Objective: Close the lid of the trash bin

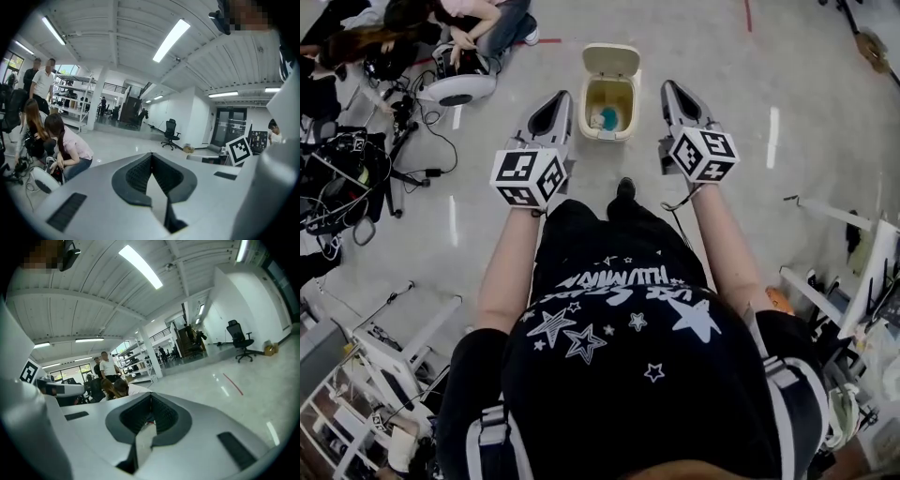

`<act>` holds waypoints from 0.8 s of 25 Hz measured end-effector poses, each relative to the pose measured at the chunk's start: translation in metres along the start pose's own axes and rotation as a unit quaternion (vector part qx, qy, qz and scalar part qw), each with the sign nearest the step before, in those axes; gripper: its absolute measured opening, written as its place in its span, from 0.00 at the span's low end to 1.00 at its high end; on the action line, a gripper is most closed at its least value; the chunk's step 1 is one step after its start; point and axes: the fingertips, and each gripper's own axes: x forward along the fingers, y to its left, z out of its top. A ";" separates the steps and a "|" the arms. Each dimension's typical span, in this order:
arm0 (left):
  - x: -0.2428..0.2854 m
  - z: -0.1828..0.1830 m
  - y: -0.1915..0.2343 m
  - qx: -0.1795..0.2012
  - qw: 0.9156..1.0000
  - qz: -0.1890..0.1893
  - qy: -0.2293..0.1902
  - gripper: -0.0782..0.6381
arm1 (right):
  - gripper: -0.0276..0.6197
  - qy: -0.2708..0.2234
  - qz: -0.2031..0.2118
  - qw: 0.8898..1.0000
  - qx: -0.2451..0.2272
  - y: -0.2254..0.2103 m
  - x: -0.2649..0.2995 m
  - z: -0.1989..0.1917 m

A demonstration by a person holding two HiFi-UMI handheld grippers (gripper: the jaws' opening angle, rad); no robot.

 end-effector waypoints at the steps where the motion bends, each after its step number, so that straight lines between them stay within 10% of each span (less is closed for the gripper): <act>1: 0.005 -0.002 0.002 -0.005 1.000 0.001 0.002 0.13 | 0.05 0.003 0.002 1.000 0.000 -0.001 0.007 -0.001; 20: 0.132 -0.026 0.086 -0.029 0.994 -0.074 0.075 0.13 | 0.05 0.039 -0.095 0.995 0.003 -0.038 0.117 -0.021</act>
